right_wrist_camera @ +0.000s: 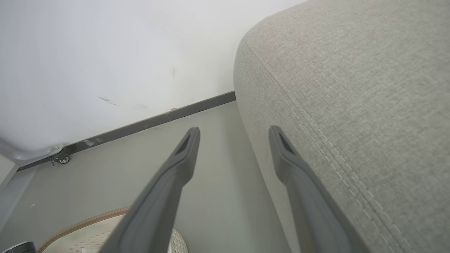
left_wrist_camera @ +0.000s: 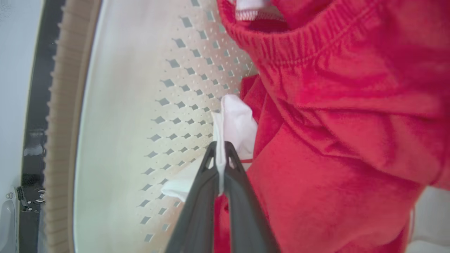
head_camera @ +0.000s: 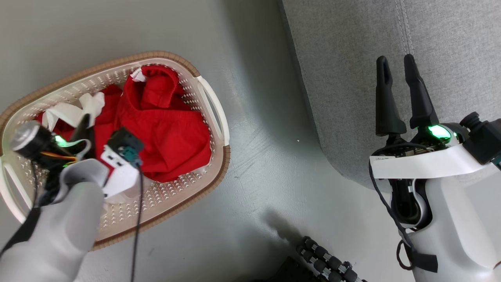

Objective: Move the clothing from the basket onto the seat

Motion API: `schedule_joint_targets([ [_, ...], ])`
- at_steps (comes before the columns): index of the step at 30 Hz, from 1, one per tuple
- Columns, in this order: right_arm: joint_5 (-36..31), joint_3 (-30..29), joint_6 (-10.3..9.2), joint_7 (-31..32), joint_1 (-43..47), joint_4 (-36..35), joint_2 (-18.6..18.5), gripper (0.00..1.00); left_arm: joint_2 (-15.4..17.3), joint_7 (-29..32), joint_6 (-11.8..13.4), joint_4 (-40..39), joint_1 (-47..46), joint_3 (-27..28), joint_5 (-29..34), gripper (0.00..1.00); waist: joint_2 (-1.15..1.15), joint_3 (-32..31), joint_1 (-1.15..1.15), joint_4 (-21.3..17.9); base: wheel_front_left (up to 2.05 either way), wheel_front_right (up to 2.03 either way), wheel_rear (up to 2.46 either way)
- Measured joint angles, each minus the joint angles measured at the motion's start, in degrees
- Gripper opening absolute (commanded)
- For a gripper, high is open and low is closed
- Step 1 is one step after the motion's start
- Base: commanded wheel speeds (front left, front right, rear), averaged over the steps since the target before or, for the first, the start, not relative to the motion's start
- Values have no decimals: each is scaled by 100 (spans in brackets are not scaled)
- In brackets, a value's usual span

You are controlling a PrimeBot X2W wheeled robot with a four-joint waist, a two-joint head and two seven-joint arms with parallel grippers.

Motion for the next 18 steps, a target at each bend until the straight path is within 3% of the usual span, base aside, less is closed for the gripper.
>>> schedule_joint_targets([
  [5,-4,-19,0,-4,-88,19,0,100,-223,-59,9,-110,0,-42,-2,0,0,-38,0,37,0,0,0],
  [18,-114,97,0,-4,-289,64,-2,100,-210,-442,157,-444,1,-41,-111,0,0,-159,0,286,0,0,0],
])
